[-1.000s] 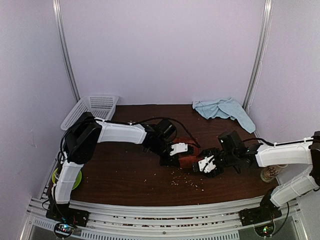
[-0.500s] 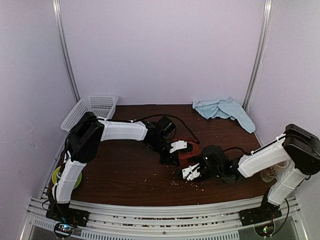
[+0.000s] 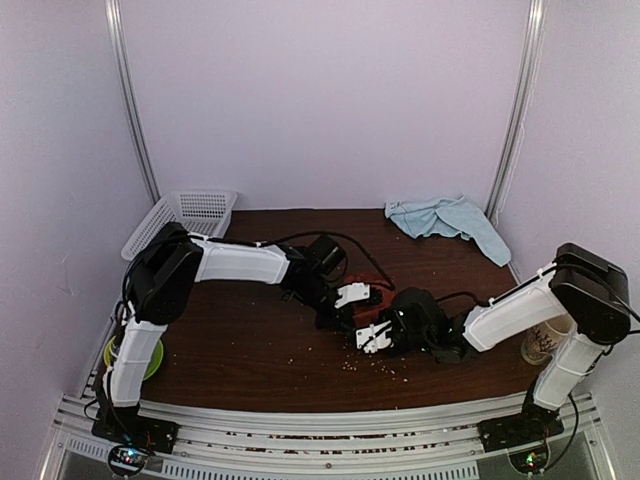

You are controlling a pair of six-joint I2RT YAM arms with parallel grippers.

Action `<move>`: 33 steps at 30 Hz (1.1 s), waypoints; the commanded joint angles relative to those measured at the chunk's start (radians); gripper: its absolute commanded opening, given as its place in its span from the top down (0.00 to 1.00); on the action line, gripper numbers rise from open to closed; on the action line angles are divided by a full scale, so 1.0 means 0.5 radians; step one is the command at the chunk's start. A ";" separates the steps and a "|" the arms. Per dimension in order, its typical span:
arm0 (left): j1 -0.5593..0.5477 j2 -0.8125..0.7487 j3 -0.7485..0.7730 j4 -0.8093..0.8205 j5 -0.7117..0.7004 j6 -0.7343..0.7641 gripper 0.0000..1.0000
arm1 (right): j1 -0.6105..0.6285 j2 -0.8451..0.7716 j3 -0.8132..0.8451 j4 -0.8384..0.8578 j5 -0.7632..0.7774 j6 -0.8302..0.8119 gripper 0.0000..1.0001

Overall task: Roll the towels
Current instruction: Roll the towel at the center of the board.

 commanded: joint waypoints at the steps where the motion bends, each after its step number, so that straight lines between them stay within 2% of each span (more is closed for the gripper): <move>1: 0.013 -0.142 -0.268 -0.058 -0.207 0.016 0.76 | -0.046 0.014 0.048 -0.201 -0.009 0.060 1.00; 3: 0.013 -0.274 -0.374 0.075 -0.286 0.005 0.73 | -0.065 0.007 0.067 -0.251 -0.044 0.076 1.00; 5: 0.012 -0.391 -0.478 0.197 -0.381 -0.010 0.65 | -0.093 0.002 0.086 -0.294 -0.084 0.095 1.00; 10: 0.010 -0.664 -0.738 0.519 -0.560 -0.017 0.63 | -0.147 -0.012 0.145 -0.394 -0.188 0.157 1.00; 14: -0.004 -0.944 -1.171 1.032 -0.712 -0.001 0.60 | -0.191 -0.016 0.242 -0.529 -0.289 0.205 1.00; 18: -0.042 -1.155 -1.527 1.509 -0.907 0.054 0.57 | -0.267 0.014 0.447 -0.815 -0.493 0.255 1.00; 22: -0.125 -1.168 -1.676 1.760 -1.211 0.168 0.57 | -0.351 0.133 0.741 -1.181 -0.694 0.276 1.00; 26: -0.218 -1.127 -1.782 1.996 -1.374 0.319 0.58 | -0.465 0.357 1.094 -1.588 -0.904 0.294 1.00; 30: -0.267 -1.111 -1.880 2.237 -1.438 0.432 0.58 | -0.537 0.533 1.288 -1.878 -1.022 0.278 1.00; 33: -0.288 -1.097 -1.888 2.291 -1.411 0.497 0.58 | -0.548 0.592 1.338 -2.003 -1.114 0.250 1.00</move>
